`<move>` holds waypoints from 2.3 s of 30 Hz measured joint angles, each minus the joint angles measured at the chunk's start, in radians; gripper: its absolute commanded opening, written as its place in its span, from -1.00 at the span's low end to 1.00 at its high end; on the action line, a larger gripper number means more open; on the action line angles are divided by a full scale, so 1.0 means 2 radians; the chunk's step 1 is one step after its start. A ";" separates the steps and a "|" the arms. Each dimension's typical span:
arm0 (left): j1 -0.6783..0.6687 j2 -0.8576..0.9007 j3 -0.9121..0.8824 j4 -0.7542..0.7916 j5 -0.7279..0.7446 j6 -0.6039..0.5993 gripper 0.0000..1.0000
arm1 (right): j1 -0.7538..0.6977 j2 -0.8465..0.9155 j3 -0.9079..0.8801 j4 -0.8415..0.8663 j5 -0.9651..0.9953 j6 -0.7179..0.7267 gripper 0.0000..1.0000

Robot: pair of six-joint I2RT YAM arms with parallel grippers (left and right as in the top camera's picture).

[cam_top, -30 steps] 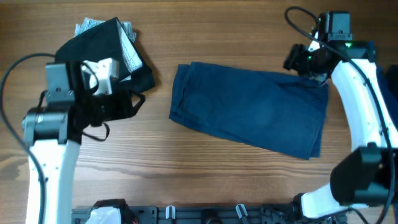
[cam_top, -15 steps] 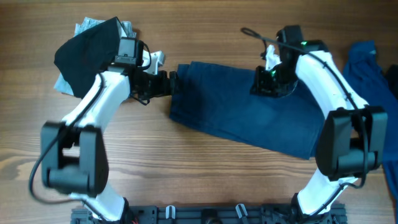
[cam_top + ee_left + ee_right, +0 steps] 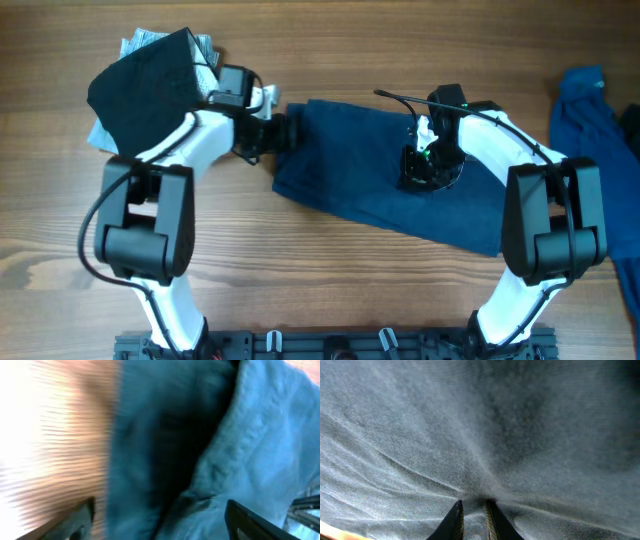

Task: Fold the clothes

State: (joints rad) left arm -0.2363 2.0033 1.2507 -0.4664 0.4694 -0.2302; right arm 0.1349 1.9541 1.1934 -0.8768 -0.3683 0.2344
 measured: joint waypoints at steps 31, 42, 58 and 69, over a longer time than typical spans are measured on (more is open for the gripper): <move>-0.226 -0.036 0.291 -0.328 -0.171 0.040 -0.56 | -0.067 -0.127 0.025 0.000 0.046 0.044 -0.73; -0.354 0.067 0.290 -0.237 -0.188 -0.027 1.00 | -0.112 -0.127 0.025 -0.009 0.136 0.080 -0.34; -0.123 0.069 0.253 -0.268 -0.107 -0.002 0.99 | -0.093 -0.127 0.014 -0.026 0.065 0.060 -0.31; -0.135 0.124 0.213 -0.246 0.079 0.075 0.01 | -0.076 -0.127 -0.034 0.015 0.057 0.074 -0.38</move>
State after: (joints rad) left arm -0.5068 2.2505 1.6764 -0.9577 0.6270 -0.0811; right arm -0.0166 1.7008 1.1252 -0.8463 -0.2550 0.3817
